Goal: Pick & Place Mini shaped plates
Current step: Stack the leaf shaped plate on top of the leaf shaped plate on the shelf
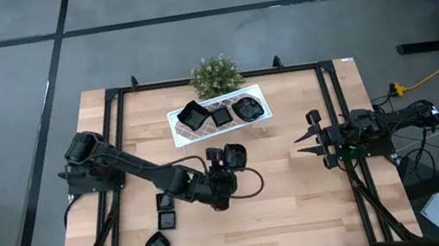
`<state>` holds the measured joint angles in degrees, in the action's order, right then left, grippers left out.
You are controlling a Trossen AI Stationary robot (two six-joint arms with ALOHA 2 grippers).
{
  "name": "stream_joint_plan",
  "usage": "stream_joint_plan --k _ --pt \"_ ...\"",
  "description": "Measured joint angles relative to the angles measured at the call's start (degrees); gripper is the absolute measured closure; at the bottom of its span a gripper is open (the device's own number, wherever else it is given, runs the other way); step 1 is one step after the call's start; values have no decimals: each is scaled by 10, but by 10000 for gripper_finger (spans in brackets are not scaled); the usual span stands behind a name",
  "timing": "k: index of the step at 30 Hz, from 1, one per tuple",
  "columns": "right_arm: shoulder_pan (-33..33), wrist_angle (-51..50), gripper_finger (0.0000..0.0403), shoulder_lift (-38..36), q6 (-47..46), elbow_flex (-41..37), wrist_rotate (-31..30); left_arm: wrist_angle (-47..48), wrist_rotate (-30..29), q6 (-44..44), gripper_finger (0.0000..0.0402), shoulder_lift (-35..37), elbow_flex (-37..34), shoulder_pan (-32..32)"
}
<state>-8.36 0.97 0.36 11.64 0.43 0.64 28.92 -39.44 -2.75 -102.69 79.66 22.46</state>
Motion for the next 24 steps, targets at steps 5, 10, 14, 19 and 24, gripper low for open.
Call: stream_joint_plan --k 5,10,14,19,24 --pt "0 0 273 0 0 0 0 -1 11 5 400 20 0 -9" --pt "0 0 273 0 0 0 0 -7 13 -17 400 60 0 -23" --pt "0 0 273 0 0 0 0 -36 15 -56 400 90 0 -39" --pt "0 0 273 0 0 0 0 -91 51 -112 400 120 0 -75" --pt "0 0 273 0 0 0 0 -120 113 -152 400 124 0 -118"
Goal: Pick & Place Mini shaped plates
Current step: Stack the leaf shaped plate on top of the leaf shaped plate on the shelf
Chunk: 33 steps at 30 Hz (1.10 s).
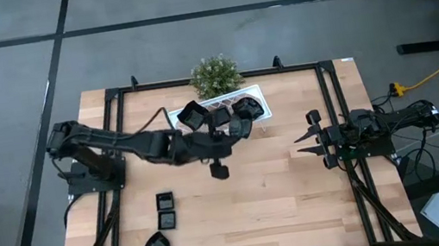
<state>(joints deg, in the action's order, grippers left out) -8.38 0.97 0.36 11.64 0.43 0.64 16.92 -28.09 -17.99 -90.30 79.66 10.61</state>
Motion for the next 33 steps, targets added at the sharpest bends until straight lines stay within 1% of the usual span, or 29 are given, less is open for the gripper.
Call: stream_joint_plan --k 2,6,13,18,24,30,33 --pt "0 0 273 0 0 0 0 -4 10 -8 400 0 0 -15" --pt "0 0 273 0 0 0 0 -5 13 -9 400 0 0 -40" --pt "0 0 273 0 0 0 0 -5 34 -19 400 -1 0 -68" --pt "0 0 273 0 0 0 0 -12 66 -33 400 -7 0 -83" --pt "0 0 273 0 0 0 0 -36 120 -66 400 -22 1 -102" --pt "0 0 273 0 0 0 0 -43 130 -117 400 -48 0 -124" --pt "0 0 273 0 0 0 0 -48 130 -98 400 -64 0 -137"
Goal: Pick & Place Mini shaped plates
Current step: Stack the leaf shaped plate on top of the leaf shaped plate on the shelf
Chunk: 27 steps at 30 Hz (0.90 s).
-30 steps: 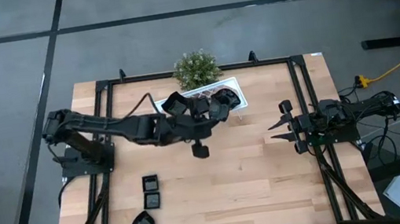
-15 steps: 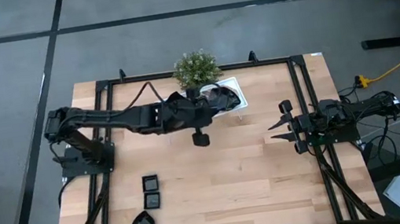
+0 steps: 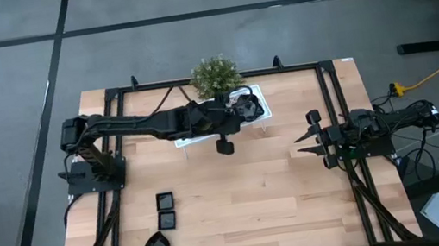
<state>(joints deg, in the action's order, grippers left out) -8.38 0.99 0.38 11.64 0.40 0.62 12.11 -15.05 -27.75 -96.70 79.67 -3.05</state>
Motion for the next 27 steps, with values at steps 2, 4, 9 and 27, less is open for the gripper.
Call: stream_joint_plan --k 2,4,9,27 --pt "0 0 273 0 0 0 0 -17 0 34 400 -12 0 -7" --pt "0 0 273 0 0 0 0 -17 -1 40 400 -17 0 -11" --pt "0 0 273 0 0 0 0 -18 -1 -11 400 -29 0 -9" --pt "0 0 273 0 0 0 0 -29 -7 122 347 -32 0 -14"
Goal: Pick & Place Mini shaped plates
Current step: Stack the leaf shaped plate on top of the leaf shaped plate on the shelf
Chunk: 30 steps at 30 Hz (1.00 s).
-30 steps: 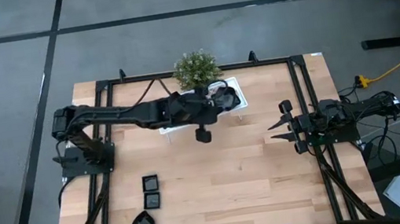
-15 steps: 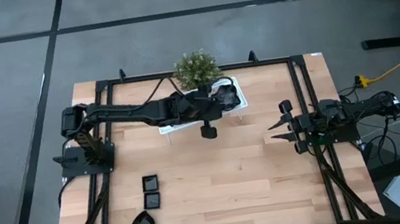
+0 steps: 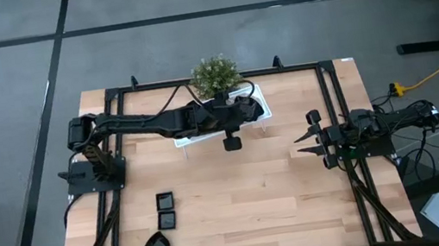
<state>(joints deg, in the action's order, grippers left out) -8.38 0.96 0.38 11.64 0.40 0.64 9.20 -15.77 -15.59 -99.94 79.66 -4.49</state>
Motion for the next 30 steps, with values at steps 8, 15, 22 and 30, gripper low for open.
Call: stream_joint_plan --k 8,15,22,30 --pt "0 0 273 0 0 0 0 0 -12 78 315 0 0 0" --pt "0 0 273 0 0 0 0 31 -27 33 319 0 0 10" --pt "0 0 273 0 0 0 0 35 -47 -29 348 0 0 30" --pt "0 0 273 0 0 0 0 83 -85 -46 398 0 0 27"
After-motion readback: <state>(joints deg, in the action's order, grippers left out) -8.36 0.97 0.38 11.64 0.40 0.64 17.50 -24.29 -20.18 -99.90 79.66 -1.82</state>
